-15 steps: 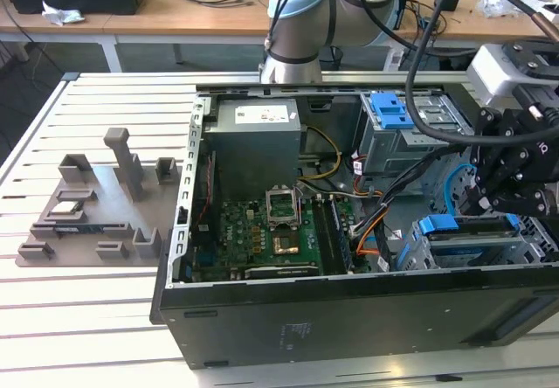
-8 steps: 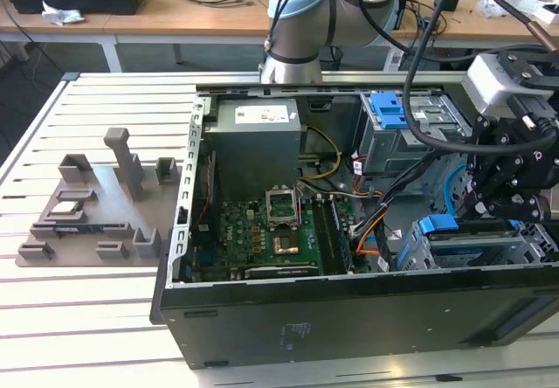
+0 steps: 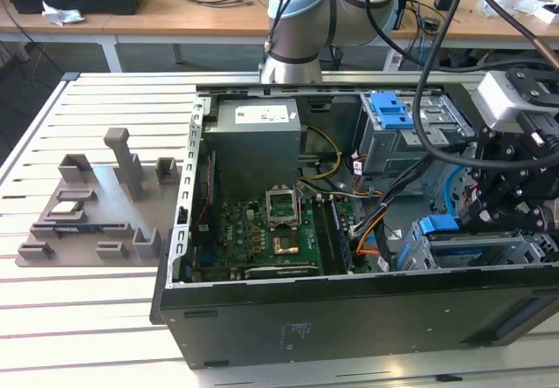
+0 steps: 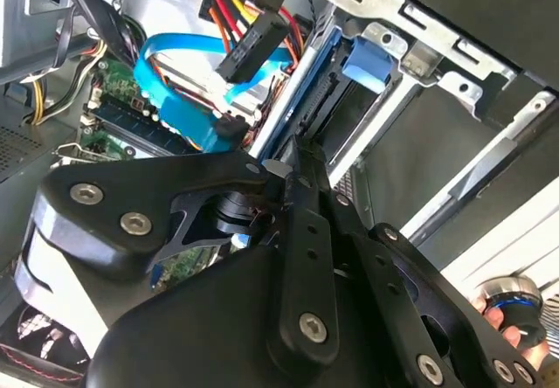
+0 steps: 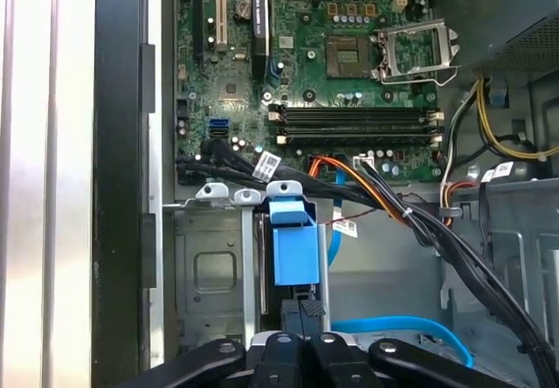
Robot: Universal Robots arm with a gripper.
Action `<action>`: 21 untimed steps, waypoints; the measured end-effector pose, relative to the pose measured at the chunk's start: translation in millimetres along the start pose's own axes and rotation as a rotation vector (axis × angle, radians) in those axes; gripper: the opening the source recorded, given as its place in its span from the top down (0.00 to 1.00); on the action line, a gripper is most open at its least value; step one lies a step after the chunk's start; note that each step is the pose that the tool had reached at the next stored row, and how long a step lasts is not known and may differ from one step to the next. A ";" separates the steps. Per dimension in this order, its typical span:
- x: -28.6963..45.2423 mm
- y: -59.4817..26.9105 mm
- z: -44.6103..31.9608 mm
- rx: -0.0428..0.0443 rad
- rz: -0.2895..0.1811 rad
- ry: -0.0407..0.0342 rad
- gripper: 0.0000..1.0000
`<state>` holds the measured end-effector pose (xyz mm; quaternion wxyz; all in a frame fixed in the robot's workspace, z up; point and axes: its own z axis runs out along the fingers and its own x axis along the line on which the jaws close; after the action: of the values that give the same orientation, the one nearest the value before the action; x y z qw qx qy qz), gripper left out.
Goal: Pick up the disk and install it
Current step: 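Insert the disk into the insertion slot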
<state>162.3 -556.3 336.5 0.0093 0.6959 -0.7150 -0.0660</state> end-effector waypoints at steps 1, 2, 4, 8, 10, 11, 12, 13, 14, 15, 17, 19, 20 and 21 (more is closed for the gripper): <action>0.0 -0.9 1.2 -0.0011 0.000 -0.0002 0.89; 0.1 -1.7 2.4 -0.0022 0.000 -0.0003 0.89; 0.3 -2.6 4.1 -0.0036 0.000 0.0001 0.89; 0.3 -3.3 5.0 -0.0045 0.000 -0.0002 0.89; -0.4 -2.4 -4.1 -0.0044 0.001 0.0020 0.89; -1.1 -1.4 -12.7 -0.0044 0.001 0.0027 0.89; -1.8 -0.5 -21.5 -0.0044 0.001 0.0034 0.89; -2.1 0.0 -25.5 -0.0044 0.001 0.0036 0.89; -2.5 0.5 -30.0 -0.0044 0.001 0.0038 0.89; -3.4 1.8 -42.3 -0.0044 0.001 0.0044 0.89; -4.2 2.9 -52.1 -0.0043 0.001 0.0050 0.89; -4.9 3.8 -61.0 -0.0043 0.001 0.0059 0.89; -4.9 3.9 -61.4 -0.0043 0.001 0.0063 0.89; -5.0 3.9 -61.5 -0.0043 0.001 0.0063 0.89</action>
<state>165.1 -556.3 398.2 0.0130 0.6958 -0.7152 -0.0654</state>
